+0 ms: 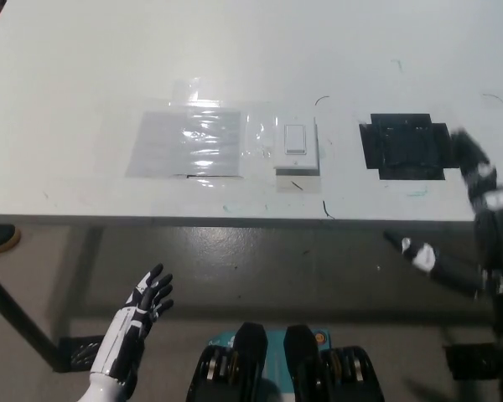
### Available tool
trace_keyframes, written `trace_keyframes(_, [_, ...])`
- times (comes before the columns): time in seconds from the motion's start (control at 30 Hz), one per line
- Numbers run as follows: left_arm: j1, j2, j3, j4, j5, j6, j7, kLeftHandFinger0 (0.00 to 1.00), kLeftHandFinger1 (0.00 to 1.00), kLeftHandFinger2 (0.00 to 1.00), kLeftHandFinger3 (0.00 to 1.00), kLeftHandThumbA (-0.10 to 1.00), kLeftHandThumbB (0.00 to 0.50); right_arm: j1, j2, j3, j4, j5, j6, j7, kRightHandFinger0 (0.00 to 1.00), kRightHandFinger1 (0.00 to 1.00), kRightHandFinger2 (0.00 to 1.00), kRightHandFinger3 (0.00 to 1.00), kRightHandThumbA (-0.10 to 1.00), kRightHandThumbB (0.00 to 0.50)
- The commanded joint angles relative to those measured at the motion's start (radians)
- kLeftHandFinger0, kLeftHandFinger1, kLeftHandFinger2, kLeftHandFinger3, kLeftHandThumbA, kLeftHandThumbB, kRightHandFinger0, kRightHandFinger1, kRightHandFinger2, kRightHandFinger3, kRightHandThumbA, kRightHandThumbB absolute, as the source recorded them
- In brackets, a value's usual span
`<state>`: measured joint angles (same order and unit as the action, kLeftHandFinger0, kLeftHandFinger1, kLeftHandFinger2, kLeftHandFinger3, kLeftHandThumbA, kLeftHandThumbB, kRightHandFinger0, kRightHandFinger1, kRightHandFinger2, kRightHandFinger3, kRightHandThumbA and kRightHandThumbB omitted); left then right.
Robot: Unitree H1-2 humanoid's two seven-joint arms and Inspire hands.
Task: A white switch is kept at the centre of the table close to the robot and the robot uses its right hand to press it to turn it on
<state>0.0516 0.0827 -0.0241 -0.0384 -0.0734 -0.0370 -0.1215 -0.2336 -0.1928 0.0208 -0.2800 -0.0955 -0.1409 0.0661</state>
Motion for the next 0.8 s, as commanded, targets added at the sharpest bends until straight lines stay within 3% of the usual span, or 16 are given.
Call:
trace_keyframes(0.0, [-0.006,0.004,-0.021,-0.039,0.002,-0.06,-0.025,1.0,1.0,1.0,1.0,0.94,0.0,-0.396,-0.2,0.125,-0.02,-0.168,0.414,0.287,1.0,1.0,1.0,1.0,1.0,0.219])
trace_keyframes(0.13, [-0.006,0.008,-0.023,-0.04,0.015,-0.062,-0.019,1.0,1.0,1.0,1.0,0.94,0.0,-0.561,-0.231,0.229,0.121,-0.225,0.47,0.362,1.0,1.0,1.0,1.0,1.0,0.248])
trace_keyframes(0.2, [-0.01,0.009,-0.025,-0.036,0.019,-0.067,-0.017,1.0,1.0,1.0,1.0,0.93,0.0,-0.66,-0.231,0.283,0.246,-0.236,0.484,0.399,1.0,1.0,1.0,1.0,1.0,0.309])
trace_keyframes(0.53, [-0.012,0.015,-0.026,-0.034,0.017,-0.066,-0.015,1.0,1.0,1.0,1.0,0.94,0.0,-0.869,-0.216,0.435,0.553,-0.259,0.49,0.463,1.0,1.0,1.0,1.0,1.0,0.278])
trace_keyframes(0.63, [-0.014,0.017,-0.027,-0.031,0.013,-0.068,-0.019,1.0,1.0,1.0,1.0,0.94,0.0,-0.896,-0.205,0.467,0.629,-0.257,0.466,0.474,1.0,1.0,1.0,1.0,1.0,0.248])
trace_keyframes(0.77, [-0.011,0.014,-0.025,-0.031,0.009,-0.069,-0.015,1.0,1.0,1.0,1.0,0.93,0.0,-0.914,-0.199,0.543,0.676,-0.302,0.451,0.499,1.0,1.0,1.0,1.0,1.0,0.271])
